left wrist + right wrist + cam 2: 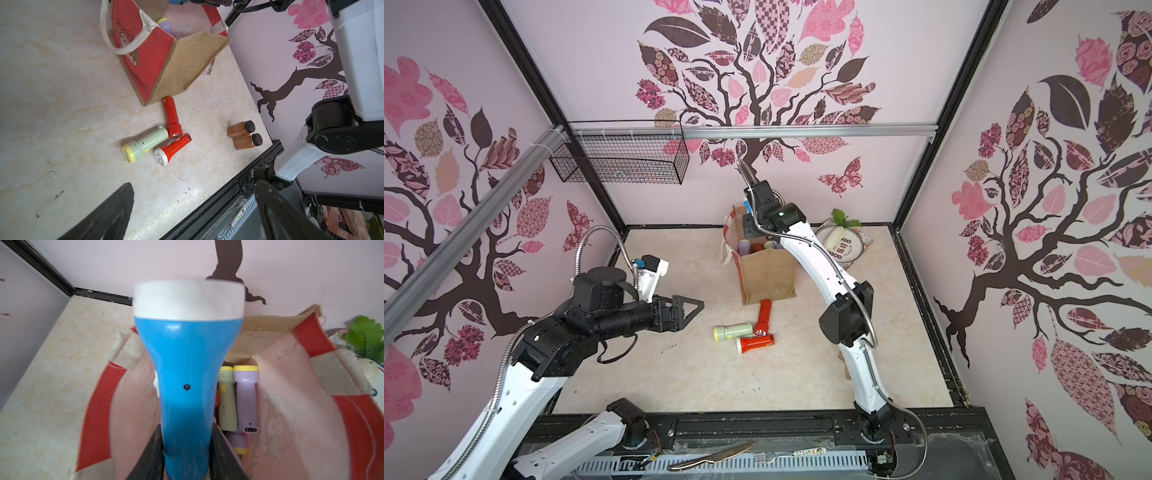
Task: Put the flashlights into the tote bags
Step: Place the flashlight in the canvas bag.
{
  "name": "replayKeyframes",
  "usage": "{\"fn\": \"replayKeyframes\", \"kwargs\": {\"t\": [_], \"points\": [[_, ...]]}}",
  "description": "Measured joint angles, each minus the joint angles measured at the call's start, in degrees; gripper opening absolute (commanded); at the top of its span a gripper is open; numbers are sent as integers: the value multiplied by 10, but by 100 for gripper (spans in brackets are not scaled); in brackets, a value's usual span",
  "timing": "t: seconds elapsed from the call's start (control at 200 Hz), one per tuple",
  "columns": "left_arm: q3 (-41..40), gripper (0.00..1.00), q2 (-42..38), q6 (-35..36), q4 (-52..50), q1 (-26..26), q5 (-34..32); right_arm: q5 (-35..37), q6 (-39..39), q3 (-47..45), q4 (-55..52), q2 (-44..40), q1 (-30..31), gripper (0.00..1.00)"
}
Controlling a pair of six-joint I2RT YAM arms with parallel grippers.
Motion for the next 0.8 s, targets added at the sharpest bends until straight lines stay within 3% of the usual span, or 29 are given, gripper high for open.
{"fn": "replayKeyframes", "kwargs": {"t": [0.26,0.545,0.8], "points": [[-1,94,-12,0,0,0,-2,-8,1,15,-5,70,-8,0],[-3,94,-26,0,0,0,-16,-22,3,-25,-3,73,-7,0],[-7,94,-33,0,0,0,-17,-26,5,-26,1,73,-7,33]]}}
